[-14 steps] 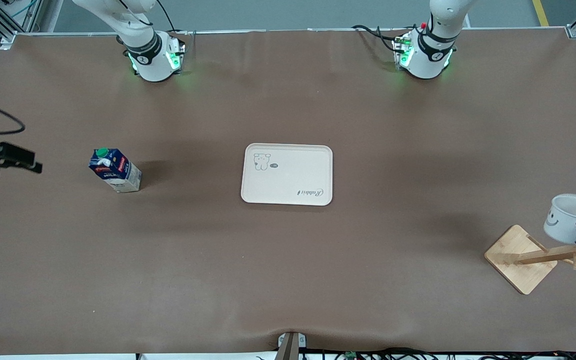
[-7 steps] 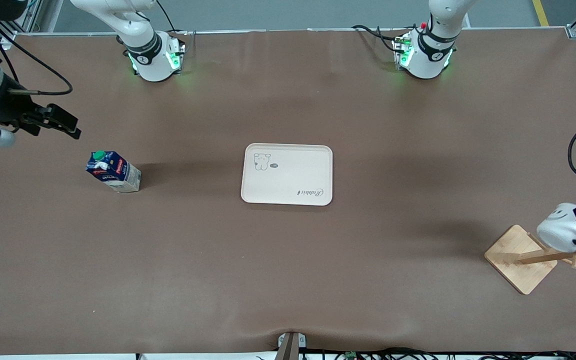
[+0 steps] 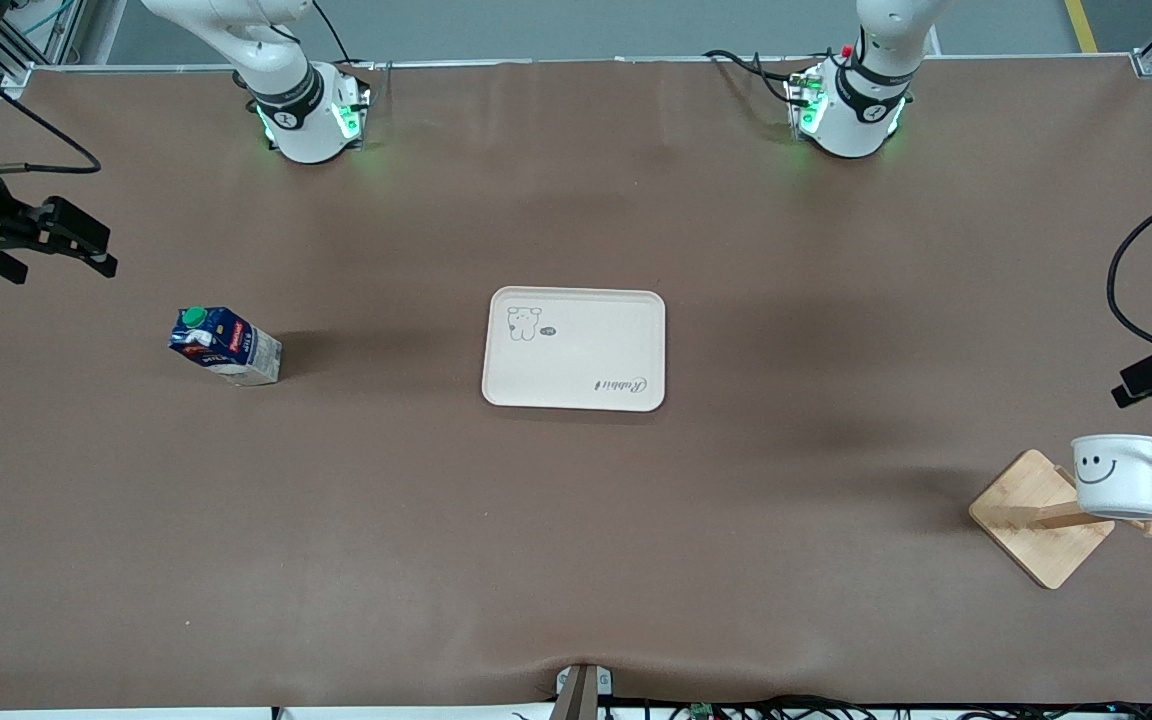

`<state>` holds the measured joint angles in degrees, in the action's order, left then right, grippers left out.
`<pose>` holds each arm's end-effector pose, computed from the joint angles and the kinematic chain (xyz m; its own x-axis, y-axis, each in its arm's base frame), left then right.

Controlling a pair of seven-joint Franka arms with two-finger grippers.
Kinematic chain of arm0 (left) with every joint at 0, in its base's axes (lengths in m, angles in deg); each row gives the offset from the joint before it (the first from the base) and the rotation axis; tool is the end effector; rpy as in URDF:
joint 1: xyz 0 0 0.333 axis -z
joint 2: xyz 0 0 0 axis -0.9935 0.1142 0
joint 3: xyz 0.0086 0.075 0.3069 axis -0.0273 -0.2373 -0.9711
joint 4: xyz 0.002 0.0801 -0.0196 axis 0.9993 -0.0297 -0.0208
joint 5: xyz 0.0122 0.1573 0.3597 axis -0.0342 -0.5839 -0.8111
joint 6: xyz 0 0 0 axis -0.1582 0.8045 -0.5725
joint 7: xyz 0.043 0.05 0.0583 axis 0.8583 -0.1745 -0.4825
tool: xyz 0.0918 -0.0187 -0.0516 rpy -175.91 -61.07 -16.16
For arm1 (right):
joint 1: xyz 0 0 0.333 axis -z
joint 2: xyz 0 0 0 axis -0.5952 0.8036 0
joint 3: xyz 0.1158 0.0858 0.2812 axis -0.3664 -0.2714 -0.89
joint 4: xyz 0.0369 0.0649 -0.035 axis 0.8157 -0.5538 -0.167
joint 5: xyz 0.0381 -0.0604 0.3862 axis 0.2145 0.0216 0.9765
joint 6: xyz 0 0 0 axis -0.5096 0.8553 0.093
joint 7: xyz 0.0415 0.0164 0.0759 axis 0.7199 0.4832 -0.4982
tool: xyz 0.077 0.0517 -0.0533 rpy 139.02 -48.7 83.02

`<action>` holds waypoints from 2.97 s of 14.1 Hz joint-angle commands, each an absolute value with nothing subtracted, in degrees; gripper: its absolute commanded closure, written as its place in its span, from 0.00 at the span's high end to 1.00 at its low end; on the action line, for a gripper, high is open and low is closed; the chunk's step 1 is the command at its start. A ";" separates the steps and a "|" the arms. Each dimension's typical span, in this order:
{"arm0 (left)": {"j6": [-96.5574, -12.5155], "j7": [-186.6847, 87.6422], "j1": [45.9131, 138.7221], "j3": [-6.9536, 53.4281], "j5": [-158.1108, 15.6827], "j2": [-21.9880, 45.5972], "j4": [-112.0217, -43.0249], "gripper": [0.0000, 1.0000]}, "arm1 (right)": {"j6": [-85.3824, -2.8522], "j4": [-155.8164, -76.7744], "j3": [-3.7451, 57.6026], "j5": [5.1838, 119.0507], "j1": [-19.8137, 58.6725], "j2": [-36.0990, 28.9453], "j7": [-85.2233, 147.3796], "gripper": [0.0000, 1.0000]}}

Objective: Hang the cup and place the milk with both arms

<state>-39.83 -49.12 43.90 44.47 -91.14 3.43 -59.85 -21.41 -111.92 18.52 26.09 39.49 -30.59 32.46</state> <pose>0.6426 0.0766 0.5660 0.9865 0.1114 0.1203 0.1107 -0.9938 0.0123 0.5398 0.0024 0.6254 0.9975 0.0630 0.0308 0.0633 -0.9979 -0.0110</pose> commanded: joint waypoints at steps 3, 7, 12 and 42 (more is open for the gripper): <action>-35.90 -49.66 43.45 45.25 -90.49 -0.45 -59.90 1.00 | -20.08 -110.44 17.96 25.10 39.78 -30.38 32.33 1.00; -33.98 -49.57 43.54 45.86 -90.49 -1.60 -59.64 1.00 | -19.90 -110.35 17.96 25.10 39.87 -30.38 32.16 1.00; -27.93 -50.54 62.90 29.67 -89.53 -7.83 -60.25 1.00 | -20.69 -109.91 18.05 24.83 41.09 -30.12 32.15 1.00; -24.39 -50.36 87.75 7.72 -82.14 -16.01 -67.46 1.00 | -22.01 -107.98 17.96 27.38 42.85 -27.04 32.24 1.00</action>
